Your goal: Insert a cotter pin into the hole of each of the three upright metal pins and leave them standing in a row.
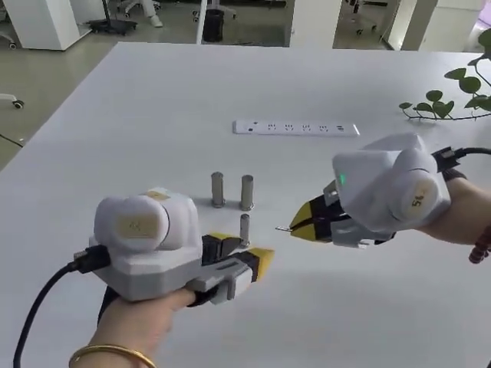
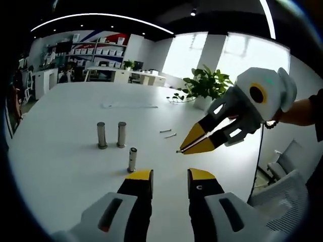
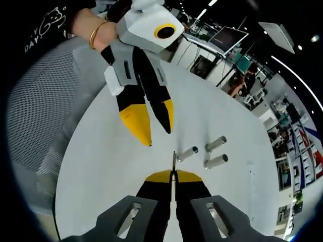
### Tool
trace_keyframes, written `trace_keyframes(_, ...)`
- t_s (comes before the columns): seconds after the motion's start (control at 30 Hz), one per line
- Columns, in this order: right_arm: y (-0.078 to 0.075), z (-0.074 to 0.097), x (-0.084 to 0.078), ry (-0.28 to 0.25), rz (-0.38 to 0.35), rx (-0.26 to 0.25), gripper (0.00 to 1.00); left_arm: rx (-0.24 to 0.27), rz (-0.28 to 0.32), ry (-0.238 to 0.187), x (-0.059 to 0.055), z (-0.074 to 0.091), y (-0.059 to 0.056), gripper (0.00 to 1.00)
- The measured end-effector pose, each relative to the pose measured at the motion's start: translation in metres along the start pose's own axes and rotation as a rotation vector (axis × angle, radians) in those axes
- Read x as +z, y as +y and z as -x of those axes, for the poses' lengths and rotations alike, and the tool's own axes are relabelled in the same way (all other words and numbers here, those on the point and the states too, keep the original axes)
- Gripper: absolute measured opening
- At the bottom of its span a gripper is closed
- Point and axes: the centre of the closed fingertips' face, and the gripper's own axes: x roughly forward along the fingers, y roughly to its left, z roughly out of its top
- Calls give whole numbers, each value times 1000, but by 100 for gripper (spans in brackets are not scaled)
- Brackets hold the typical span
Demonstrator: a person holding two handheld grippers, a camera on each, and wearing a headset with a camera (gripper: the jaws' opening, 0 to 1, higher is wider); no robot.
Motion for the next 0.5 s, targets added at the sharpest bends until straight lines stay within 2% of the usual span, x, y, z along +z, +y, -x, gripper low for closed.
trace_keyframes(0.27, 9, -1, 12, -23, 23, 6, 0, -34, 35, -8, 3, 4, -8, 16)
trace_keyframes(0.5, 14, -1, 17, -33, 48, 13, 0, -55, 74, -13, 5, 3, -13, 13)
